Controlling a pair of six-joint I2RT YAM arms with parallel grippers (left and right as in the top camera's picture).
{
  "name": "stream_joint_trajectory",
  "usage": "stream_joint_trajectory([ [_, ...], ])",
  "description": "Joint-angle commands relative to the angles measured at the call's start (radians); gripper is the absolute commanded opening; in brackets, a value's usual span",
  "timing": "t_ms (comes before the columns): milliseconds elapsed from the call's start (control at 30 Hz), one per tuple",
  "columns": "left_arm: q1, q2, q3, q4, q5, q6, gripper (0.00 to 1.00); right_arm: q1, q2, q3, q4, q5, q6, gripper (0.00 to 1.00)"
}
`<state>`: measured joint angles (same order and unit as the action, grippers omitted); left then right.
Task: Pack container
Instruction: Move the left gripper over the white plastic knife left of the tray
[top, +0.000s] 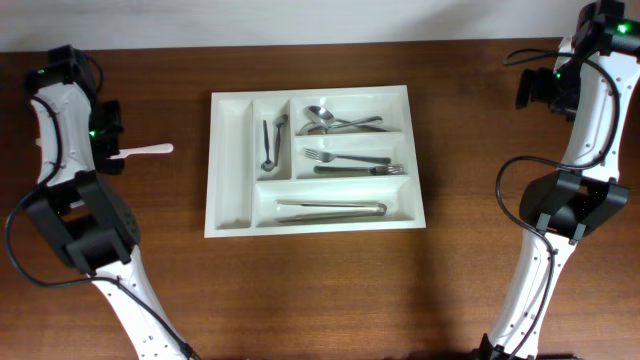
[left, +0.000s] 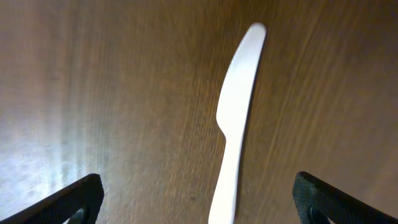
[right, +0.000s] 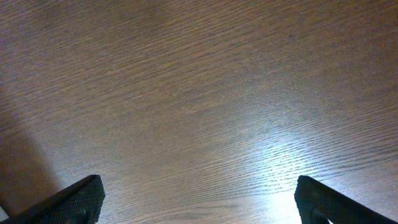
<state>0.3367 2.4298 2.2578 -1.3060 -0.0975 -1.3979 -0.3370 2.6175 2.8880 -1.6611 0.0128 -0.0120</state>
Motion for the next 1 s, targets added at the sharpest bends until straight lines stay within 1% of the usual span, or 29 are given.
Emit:
stream_joint_trajectory([
  [0, -0.013, 0.057, 0.017, 0.014, 0.057, 0.021, 0.99, -0.004, -0.023, -0.006, 0.0, -0.006, -0.007, 0.99],
  [333, -0.044, 0.08, 0.017, 0.022, 0.047, -0.026, 0.99, -0.004, -0.023, -0.006, 0.0, -0.006, -0.007, 0.99],
  [967, -0.043, 0.107, 0.017, 0.081, 0.049, -0.045, 0.99, -0.004, -0.023, -0.006, 0.0, -0.006, -0.007, 0.99],
])
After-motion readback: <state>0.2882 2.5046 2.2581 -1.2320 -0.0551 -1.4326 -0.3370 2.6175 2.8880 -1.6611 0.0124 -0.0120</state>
